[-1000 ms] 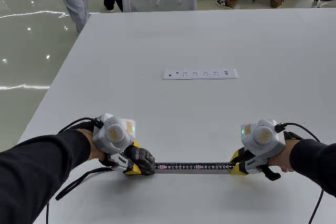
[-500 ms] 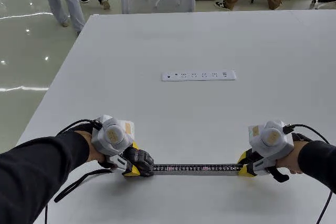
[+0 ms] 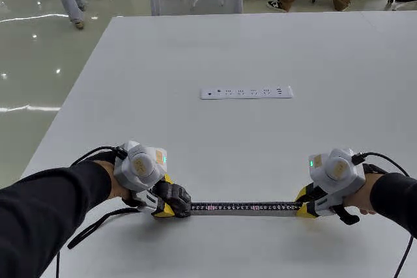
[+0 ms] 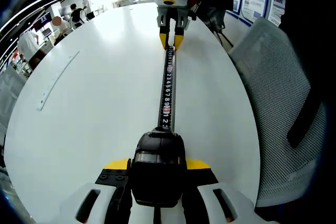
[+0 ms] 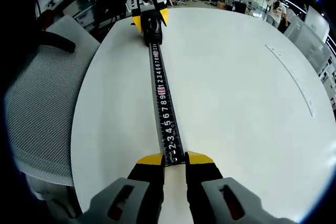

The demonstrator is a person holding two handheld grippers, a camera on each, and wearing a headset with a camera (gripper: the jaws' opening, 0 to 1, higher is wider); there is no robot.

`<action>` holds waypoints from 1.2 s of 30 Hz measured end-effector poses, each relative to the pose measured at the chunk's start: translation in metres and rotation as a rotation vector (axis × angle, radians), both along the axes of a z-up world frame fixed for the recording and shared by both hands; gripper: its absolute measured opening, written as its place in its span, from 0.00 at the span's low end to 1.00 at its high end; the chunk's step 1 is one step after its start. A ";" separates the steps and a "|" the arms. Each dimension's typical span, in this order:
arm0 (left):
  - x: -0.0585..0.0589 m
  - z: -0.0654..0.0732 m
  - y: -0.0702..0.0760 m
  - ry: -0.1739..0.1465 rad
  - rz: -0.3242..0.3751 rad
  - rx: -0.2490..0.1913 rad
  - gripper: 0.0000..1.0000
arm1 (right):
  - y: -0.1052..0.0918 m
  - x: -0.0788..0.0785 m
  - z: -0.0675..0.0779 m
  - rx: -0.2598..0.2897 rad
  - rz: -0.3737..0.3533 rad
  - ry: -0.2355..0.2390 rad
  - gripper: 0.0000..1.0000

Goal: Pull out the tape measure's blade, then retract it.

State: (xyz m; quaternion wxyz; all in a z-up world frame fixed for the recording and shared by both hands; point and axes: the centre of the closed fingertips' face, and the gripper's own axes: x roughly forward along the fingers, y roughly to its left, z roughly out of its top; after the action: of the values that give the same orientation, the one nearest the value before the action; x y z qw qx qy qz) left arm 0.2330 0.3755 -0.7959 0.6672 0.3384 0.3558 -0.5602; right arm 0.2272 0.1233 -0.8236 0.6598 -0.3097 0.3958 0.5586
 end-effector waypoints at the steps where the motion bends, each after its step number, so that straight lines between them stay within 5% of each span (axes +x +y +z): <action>1: 0.000 0.000 0.000 0.000 0.001 0.000 0.33 | 0.000 0.000 0.000 -0.003 0.001 0.001 0.11; 10: 0.000 0.000 0.000 -0.003 0.003 -0.003 0.33 | 0.000 0.000 -0.001 -0.005 0.002 0.001 0.11; 19: 0.001 0.002 -0.003 -0.025 0.037 -0.051 0.34 | 0.001 0.000 -0.001 -0.035 0.018 0.001 0.13; 22: 0.002 -0.002 -0.001 -0.012 0.046 -0.025 0.35 | 0.001 0.001 -0.001 -0.031 -0.003 -0.001 0.13; 23: 0.002 -0.012 0.009 -0.008 0.065 0.044 0.36 | 0.002 0.001 -0.001 -0.031 -0.016 -0.003 0.13; 25: 0.006 -0.021 0.018 -0.064 0.031 0.107 0.41 | 0.003 0.001 0.000 -0.021 -0.054 -0.001 0.14; 27: 0.007 -0.019 0.015 -0.085 0.076 0.067 0.44 | 0.008 0.000 0.003 0.033 -0.083 -0.010 0.18; 30: 0.011 -0.009 0.009 -0.059 0.194 -0.046 0.52 | 0.012 0.003 0.010 0.086 -0.141 -0.037 0.25; 36: 0.016 0.004 0.028 -0.026 0.376 -0.121 0.69 | 0.004 0.009 0.026 0.140 -0.239 -0.123 0.39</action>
State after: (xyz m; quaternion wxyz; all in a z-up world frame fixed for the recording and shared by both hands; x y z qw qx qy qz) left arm 0.2493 0.4034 -0.7919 0.7836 0.2325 0.3699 -0.4417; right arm 0.2362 0.1271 -0.7977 0.7646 -0.2474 0.3489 0.4822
